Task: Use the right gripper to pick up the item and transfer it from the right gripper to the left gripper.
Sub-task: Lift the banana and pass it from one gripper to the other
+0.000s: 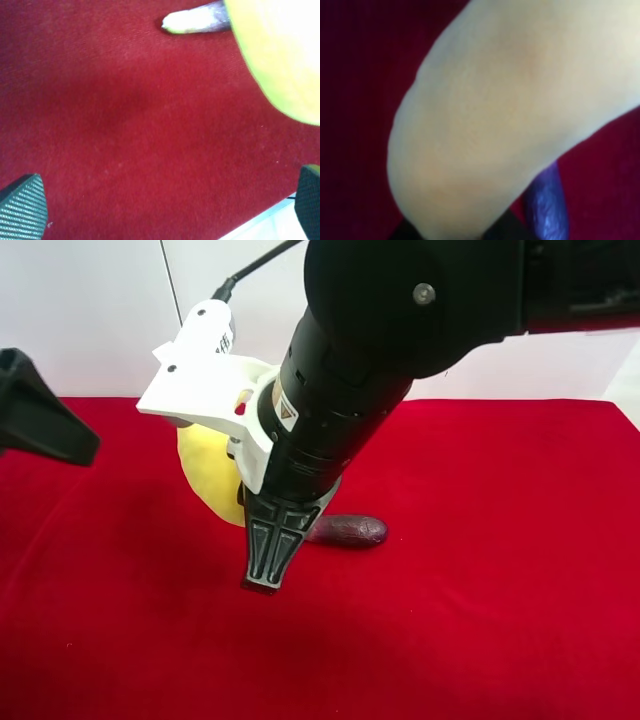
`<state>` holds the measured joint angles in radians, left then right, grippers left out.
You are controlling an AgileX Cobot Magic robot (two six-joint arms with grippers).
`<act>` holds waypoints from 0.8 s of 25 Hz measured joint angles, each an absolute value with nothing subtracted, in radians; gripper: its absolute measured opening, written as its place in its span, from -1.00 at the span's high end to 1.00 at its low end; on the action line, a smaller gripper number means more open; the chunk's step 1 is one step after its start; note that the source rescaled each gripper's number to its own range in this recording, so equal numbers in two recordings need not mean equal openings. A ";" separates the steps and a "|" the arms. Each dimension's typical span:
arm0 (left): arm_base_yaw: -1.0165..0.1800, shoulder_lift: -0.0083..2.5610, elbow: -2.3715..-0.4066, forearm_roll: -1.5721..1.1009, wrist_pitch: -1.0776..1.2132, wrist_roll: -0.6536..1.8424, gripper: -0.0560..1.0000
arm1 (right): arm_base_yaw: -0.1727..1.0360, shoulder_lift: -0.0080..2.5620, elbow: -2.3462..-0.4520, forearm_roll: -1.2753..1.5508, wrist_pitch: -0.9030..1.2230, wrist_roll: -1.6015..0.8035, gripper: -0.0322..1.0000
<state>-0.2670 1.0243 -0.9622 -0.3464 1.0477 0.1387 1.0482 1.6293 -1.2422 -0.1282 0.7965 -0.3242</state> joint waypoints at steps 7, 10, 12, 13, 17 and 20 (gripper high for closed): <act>-0.267 1.053 -0.962 -0.354 0.999 0.152 -1.00 | 1.048 1.629 -1.242 -0.053 0.738 -0.408 0.94; -0.267 1.053 -0.962 -0.354 0.988 0.155 -1.00 | 1.048 1.629 -1.242 -0.013 0.716 -0.450 0.94; -0.267 1.053 -0.962 -0.355 0.982 0.157 -1.00 | 1.048 1.629 -1.242 0.007 0.698 -0.477 0.94; -0.267 1.053 -0.962 -0.356 0.980 0.159 -1.00 | 1.048 1.629 -1.242 0.013 0.690 -0.490 0.94; -0.267 1.053 -0.962 -0.378 0.976 0.165 -1.00 | 1.048 1.629 -1.242 0.052 0.644 -0.544 0.94; -0.267 1.053 -0.962 -0.426 0.961 0.190 -1.00 | 1.048 1.629 -1.242 0.103 0.618 -0.591 0.94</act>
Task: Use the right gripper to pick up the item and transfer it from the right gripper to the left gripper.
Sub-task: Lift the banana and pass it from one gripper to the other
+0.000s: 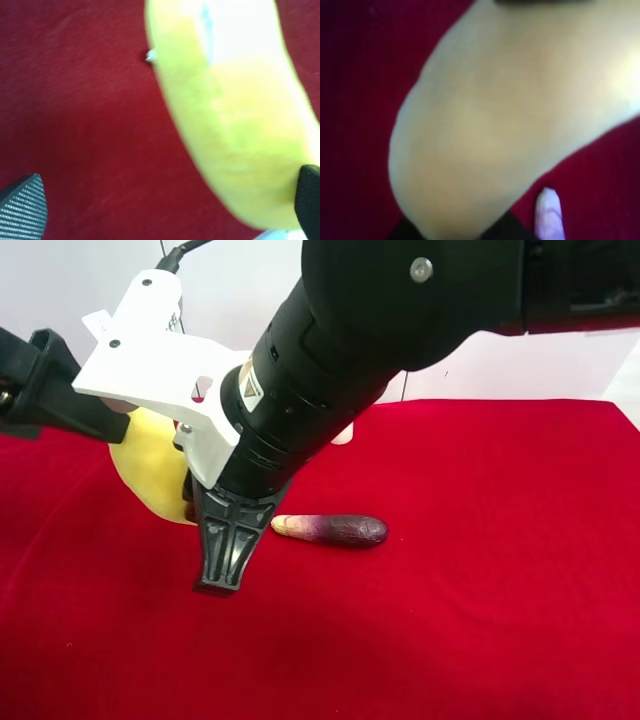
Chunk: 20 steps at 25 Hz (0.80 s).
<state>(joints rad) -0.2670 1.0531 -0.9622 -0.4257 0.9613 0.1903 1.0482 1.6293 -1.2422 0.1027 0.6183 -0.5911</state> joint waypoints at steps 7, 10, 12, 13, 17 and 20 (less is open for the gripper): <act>-0.267 1.053 -0.962 -0.522 0.913 0.238 -1.00 | 1.048 1.629 -1.242 0.233 0.569 -0.703 0.94; -0.267 1.053 -0.962 -0.525 0.906 0.242 -0.96 | 1.048 1.629 -1.242 0.248 0.567 -0.720 0.94; -0.267 1.053 -0.962 -0.528 0.902 0.242 -0.73 | 1.048 1.629 -1.242 0.248 0.566 -0.721 0.94; -0.267 1.053 -0.962 -0.529 0.901 0.242 -0.50 | 1.048 1.629 -1.242 0.248 0.565 -0.721 0.94; -0.268 1.054 -0.962 -0.543 0.903 0.246 0.77 | 1.048 1.629 -1.242 0.249 0.548 -0.721 0.94; -0.268 1.054 -0.962 -0.548 0.903 0.245 0.89 | 1.048 1.629 -1.242 0.249 0.546 -0.721 0.94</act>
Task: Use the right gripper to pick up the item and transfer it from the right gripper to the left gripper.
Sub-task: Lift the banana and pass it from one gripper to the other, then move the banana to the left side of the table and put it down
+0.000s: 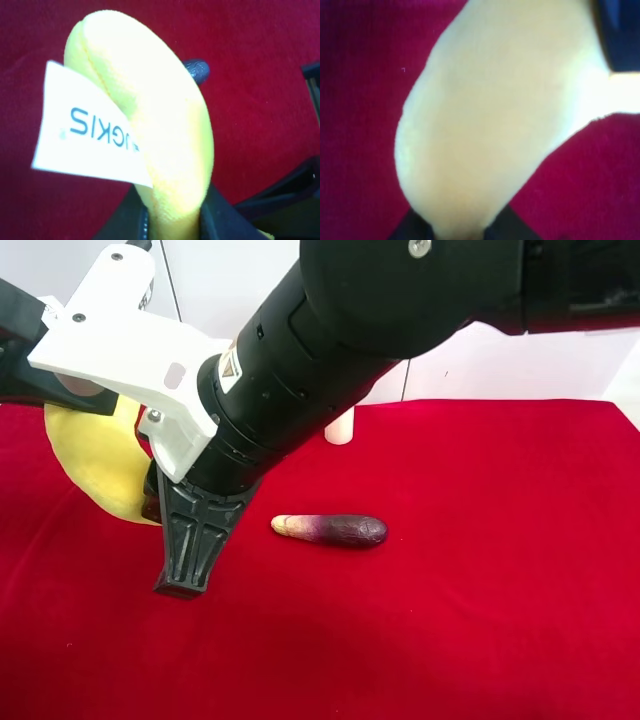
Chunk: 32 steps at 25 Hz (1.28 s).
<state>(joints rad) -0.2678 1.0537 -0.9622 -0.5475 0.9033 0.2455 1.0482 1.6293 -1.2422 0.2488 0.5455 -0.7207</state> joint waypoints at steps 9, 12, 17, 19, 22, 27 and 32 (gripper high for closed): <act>-0.268 1.054 -0.962 -0.542 0.900 0.246 0.89 | 1.048 1.629 -1.242 0.273 0.546 -0.721 -0.77; -0.268 1.054 -0.962 -0.542 0.900 0.246 0.89 | 1.048 1.628 -1.242 0.275 0.556 -0.721 -0.95; -0.268 1.054 -0.962 -0.541 0.900 0.246 0.89 | 1.048 1.565 -1.242 0.230 0.622 -0.638 -0.99; -0.268 1.054 -0.962 -0.541 0.900 0.246 0.89 | 1.048 1.513 -1.242 0.174 0.662 -0.546 -1.00; -0.268 1.054 -0.962 -0.540 0.900 0.246 0.89 | 1.048 1.429 -1.242 0.061 0.786 -0.379 -1.00; -0.268 1.054 -0.962 -0.540 0.900 0.247 0.89 | 1.048 1.300 -1.242 -0.042 1.038 -0.168 -1.00; -0.268 1.054 -0.962 -0.535 0.900 0.247 0.89 | 1.048 1.207 -1.232 -0.053 1.202 -0.063 -1.00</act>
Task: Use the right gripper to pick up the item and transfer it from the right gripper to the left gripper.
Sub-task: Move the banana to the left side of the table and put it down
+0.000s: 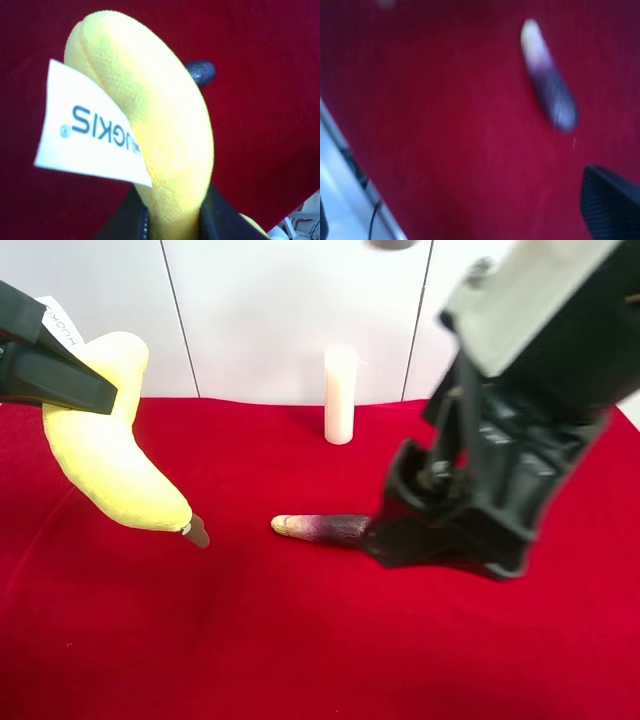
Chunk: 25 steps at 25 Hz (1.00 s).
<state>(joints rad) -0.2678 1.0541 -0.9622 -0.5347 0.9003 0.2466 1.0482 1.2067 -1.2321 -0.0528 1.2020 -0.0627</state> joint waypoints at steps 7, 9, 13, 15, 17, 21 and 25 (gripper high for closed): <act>-0.268 1.054 -0.962 -0.532 0.893 0.247 0.89 | 1.048 0.989 -0.946 -0.050 1.206 0.033 -1.00; -0.268 1.054 -0.962 -0.532 0.893 0.247 0.89 | 1.048 0.896 -0.828 -0.051 1.179 0.064 -1.00; -0.268 1.054 -0.962 -0.532 0.893 0.247 0.89 | 1.048 0.714 -0.645 -0.053 1.117 0.098 -1.00; -0.268 1.054 -0.962 -0.531 0.893 0.247 0.89 | 1.048 0.626 -0.590 -0.053 1.117 0.105 -1.00; -0.268 1.054 -0.962 -0.524 0.893 0.247 0.89 | 1.048 0.537 -0.558 -0.053 1.122 0.108 -1.00; -0.268 1.054 -0.962 -0.500 0.893 0.247 0.89 | 1.048 0.388 -0.521 -0.071 1.123 0.109 -1.00; -0.268 1.054 -0.962 -0.494 0.893 0.247 0.89 | 1.048 0.307 -0.499 -0.079 1.088 0.109 -1.00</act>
